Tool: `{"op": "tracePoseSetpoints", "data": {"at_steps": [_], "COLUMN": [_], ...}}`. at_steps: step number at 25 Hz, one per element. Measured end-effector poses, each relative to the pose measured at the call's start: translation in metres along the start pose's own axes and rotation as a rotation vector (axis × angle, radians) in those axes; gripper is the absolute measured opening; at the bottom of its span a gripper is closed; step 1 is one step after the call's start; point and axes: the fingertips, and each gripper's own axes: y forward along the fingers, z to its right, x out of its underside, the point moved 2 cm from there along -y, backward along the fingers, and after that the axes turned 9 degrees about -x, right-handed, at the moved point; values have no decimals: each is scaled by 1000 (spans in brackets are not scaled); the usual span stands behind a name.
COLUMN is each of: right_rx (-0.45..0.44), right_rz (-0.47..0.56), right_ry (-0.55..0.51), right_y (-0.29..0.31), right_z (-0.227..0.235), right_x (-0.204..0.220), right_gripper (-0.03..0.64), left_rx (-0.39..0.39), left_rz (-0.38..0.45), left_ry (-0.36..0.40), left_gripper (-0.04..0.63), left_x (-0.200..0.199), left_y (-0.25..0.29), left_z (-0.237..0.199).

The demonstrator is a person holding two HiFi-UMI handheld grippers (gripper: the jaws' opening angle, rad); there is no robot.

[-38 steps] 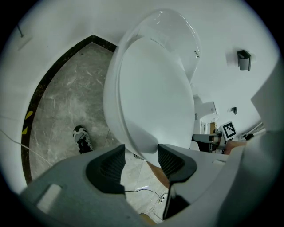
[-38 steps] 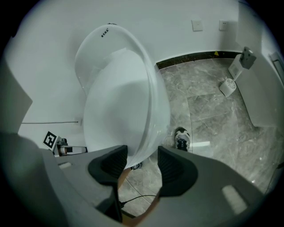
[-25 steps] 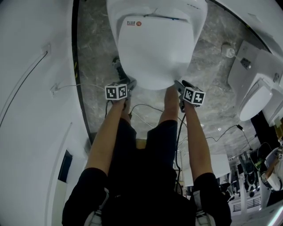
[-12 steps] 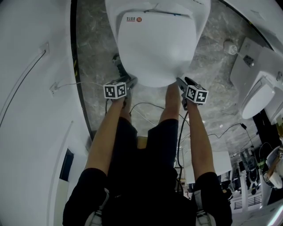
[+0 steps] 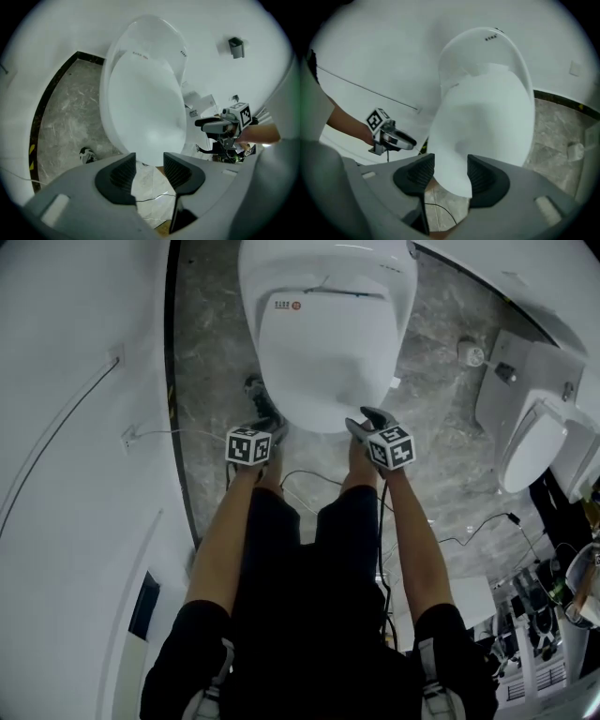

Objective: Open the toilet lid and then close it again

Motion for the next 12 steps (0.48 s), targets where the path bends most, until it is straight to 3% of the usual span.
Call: {"op": "tracePoseSetpoints", "data": {"at_steps": [4,8,12], "right_rx": [-109,-114,-77], "right_rz": [-9,-5,19], "right_ry": [-152,-226,-306], "right_y": [-24,-66,-110], "right_z": [-52,-86,-118], "right_x": [-38,-57,-71], "right_gripper": [200,68,44], "left_rx": [74,113,131], "left_rz": [86,151,204], "left_ry": [94,217,329], "left_gripper": [42,14,11], "left_x": [-21,-36,-44], "left_y": [-45,-95,-146], "left_z": [30,67,101]}}
